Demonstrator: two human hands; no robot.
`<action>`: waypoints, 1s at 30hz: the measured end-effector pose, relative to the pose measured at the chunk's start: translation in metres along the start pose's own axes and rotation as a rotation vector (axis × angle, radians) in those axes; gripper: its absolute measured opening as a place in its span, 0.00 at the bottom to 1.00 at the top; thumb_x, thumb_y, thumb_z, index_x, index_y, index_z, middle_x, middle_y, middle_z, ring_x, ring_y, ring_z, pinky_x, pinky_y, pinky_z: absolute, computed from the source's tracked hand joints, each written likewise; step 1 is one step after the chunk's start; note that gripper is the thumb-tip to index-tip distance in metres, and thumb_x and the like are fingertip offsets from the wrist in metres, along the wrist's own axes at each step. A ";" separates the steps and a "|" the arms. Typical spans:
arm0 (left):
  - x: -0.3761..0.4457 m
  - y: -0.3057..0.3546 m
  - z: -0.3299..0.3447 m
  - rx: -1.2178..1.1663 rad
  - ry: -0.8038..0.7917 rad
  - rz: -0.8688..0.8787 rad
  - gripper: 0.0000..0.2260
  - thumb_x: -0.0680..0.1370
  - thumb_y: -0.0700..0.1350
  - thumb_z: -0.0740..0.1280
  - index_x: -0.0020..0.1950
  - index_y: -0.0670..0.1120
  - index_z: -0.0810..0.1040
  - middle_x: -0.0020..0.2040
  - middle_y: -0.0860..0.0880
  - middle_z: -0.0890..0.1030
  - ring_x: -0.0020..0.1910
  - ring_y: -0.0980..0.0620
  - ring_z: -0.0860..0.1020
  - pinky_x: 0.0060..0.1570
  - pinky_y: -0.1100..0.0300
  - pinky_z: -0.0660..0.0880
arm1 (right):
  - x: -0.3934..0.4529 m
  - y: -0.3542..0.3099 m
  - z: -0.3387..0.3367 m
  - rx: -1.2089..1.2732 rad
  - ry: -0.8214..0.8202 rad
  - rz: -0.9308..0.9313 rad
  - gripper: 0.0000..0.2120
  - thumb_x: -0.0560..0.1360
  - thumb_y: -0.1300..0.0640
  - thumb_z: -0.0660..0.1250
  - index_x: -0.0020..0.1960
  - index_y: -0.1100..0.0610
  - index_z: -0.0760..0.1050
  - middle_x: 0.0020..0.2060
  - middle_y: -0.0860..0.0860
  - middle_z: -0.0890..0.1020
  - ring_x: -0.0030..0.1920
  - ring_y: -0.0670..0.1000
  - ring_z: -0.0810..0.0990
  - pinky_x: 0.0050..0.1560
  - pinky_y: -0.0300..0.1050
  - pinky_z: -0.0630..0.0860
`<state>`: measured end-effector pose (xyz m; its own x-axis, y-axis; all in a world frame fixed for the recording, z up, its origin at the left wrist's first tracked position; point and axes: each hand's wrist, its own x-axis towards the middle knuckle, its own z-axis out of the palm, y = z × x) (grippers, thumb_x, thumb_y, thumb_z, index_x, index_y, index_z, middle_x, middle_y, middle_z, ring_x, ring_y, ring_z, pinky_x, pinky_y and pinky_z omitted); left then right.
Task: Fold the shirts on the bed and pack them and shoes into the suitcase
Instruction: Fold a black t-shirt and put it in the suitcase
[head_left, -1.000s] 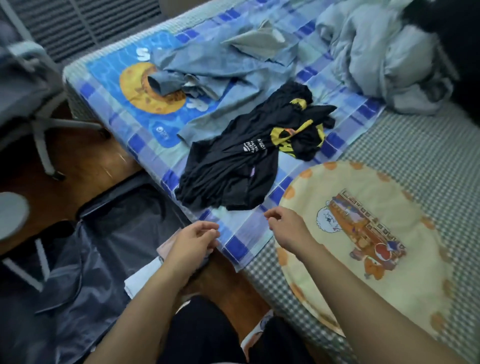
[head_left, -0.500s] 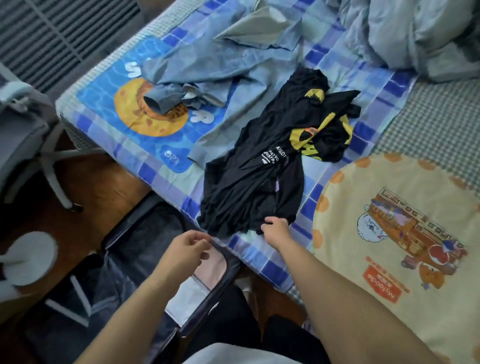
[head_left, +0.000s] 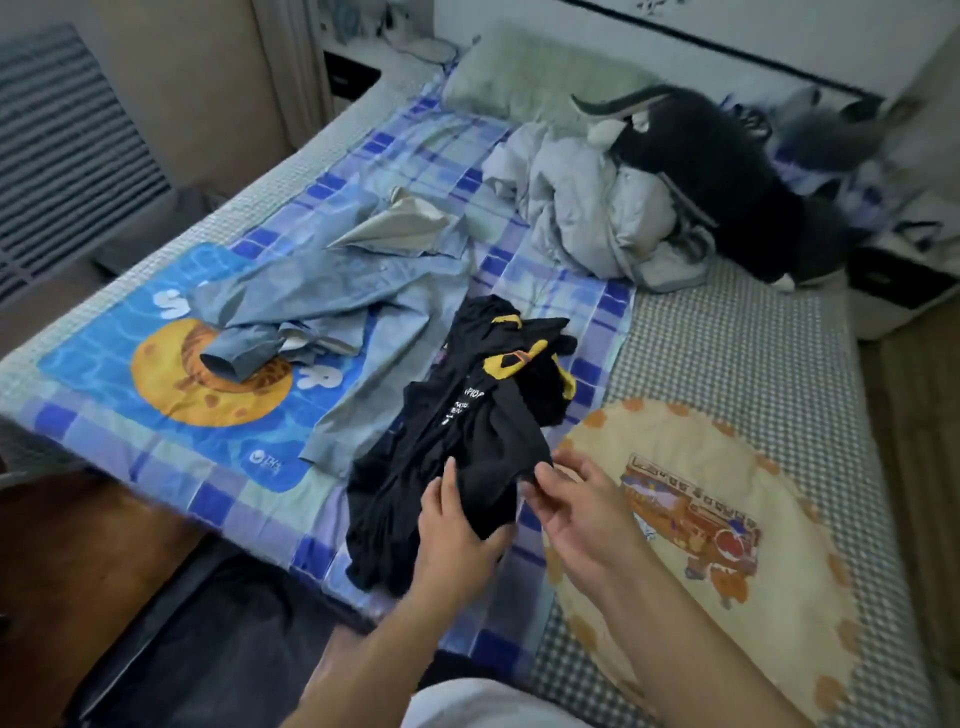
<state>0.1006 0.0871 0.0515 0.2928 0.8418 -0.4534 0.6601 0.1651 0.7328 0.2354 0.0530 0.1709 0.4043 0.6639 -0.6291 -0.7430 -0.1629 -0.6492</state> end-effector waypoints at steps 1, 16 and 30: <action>0.008 0.009 0.003 0.053 0.052 0.013 0.36 0.75 0.56 0.71 0.80 0.55 0.60 0.77 0.50 0.60 0.74 0.46 0.62 0.70 0.49 0.67 | -0.011 -0.014 0.001 0.042 -0.025 -0.014 0.09 0.78 0.74 0.63 0.52 0.62 0.72 0.46 0.61 0.81 0.44 0.56 0.83 0.44 0.44 0.84; 0.015 0.325 -0.240 0.086 0.909 0.513 0.17 0.72 0.37 0.58 0.55 0.44 0.81 0.52 0.36 0.82 0.53 0.35 0.80 0.53 0.48 0.75 | -0.012 -0.298 0.027 0.068 -0.275 -0.466 0.13 0.81 0.73 0.58 0.47 0.58 0.74 0.45 0.56 0.78 0.46 0.51 0.78 0.39 0.37 0.82; -0.114 0.198 -0.084 0.206 0.871 0.101 0.14 0.76 0.33 0.61 0.56 0.40 0.82 0.57 0.35 0.80 0.57 0.33 0.79 0.56 0.45 0.74 | -0.075 -0.319 -0.245 0.385 -0.012 -0.477 0.18 0.76 0.71 0.58 0.37 0.54 0.79 0.40 0.54 0.83 0.44 0.51 0.82 0.45 0.42 0.81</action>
<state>0.1398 0.0676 0.2912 -0.2170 0.9522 0.2149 0.7950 0.0447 0.6050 0.5731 -0.1234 0.3203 0.7356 0.6069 -0.3011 -0.6219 0.4285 -0.6555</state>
